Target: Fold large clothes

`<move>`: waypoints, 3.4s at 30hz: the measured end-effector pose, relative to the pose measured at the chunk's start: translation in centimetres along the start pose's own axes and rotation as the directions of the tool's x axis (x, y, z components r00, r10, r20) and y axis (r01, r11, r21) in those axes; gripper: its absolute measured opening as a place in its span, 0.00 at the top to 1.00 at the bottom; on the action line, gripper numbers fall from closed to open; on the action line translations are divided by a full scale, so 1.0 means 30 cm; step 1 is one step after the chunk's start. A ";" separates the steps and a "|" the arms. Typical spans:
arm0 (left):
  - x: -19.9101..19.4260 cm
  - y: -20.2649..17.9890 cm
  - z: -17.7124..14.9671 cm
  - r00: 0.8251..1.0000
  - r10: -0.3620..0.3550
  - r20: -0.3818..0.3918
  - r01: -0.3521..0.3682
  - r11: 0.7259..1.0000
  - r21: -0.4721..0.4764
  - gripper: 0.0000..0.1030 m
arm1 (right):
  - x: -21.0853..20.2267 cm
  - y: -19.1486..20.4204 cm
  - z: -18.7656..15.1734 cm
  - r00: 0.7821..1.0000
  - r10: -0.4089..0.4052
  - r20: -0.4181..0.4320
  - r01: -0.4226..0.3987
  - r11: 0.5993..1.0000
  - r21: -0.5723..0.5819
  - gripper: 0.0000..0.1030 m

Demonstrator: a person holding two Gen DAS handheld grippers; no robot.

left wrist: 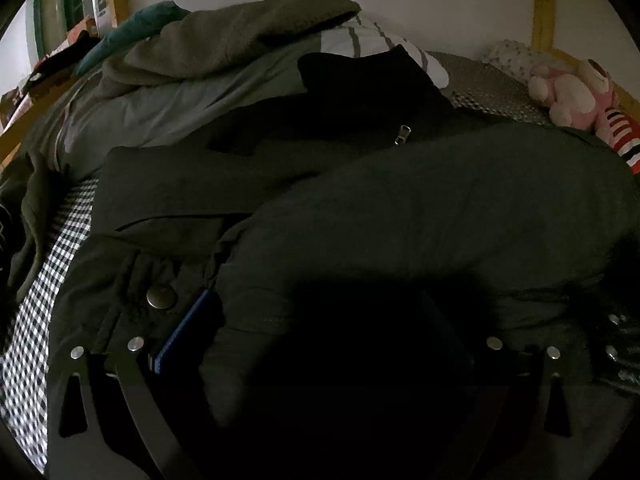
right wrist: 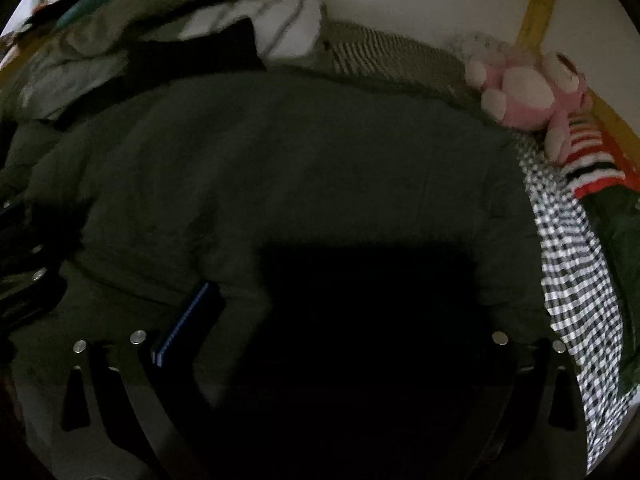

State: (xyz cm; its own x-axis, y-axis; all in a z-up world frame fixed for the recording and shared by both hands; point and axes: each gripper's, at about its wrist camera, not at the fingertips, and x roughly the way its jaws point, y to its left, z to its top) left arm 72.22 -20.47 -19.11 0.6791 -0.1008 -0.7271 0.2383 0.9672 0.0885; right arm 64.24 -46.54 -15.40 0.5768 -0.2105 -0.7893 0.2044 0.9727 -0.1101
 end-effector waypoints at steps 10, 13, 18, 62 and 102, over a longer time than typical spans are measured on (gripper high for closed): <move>-0.242 0.025 -0.111 0.998 -0.058 0.034 0.058 0.998 0.015 0.05 | -0.385 -0.202 -0.332 0.987 0.045 0.156 -0.046 0.999 0.005 0.03; -0.338 0.020 -0.188 0.996 -0.060 0.060 0.060 0.998 0.016 0.05 | -0.390 -0.260 -0.394 0.989 0.044 0.140 -0.054 0.996 0.069 0.03; -0.436 0.062 -0.306 0.994 -0.059 0.096 0.063 0.997 -0.043 0.05 | -0.397 -0.310 -0.466 0.988 0.079 0.135 -0.098 0.985 0.143 0.03; -0.515 0.373 -0.931 0.859 -0.510 0.044 0.466 0.744 -0.479 0.05 | -0.530 -0.473 -0.872 0.902 0.354 0.246 -0.415 0.868 0.272 0.03; -0.463 0.230 -0.889 0.756 -0.654 0.017 0.576 0.653 -0.491 0.38 | -0.272 -0.367 -0.849 0.620 0.772 0.137 -0.706 0.474 0.527 0.33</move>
State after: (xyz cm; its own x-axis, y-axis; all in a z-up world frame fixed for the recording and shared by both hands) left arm 45.93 -6.18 -26.57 0.3692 -0.7128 -0.5963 0.2056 0.6884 -0.6955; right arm 37.14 -53.05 -23.12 0.6239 0.6073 -0.4918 0.1060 0.5578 0.8232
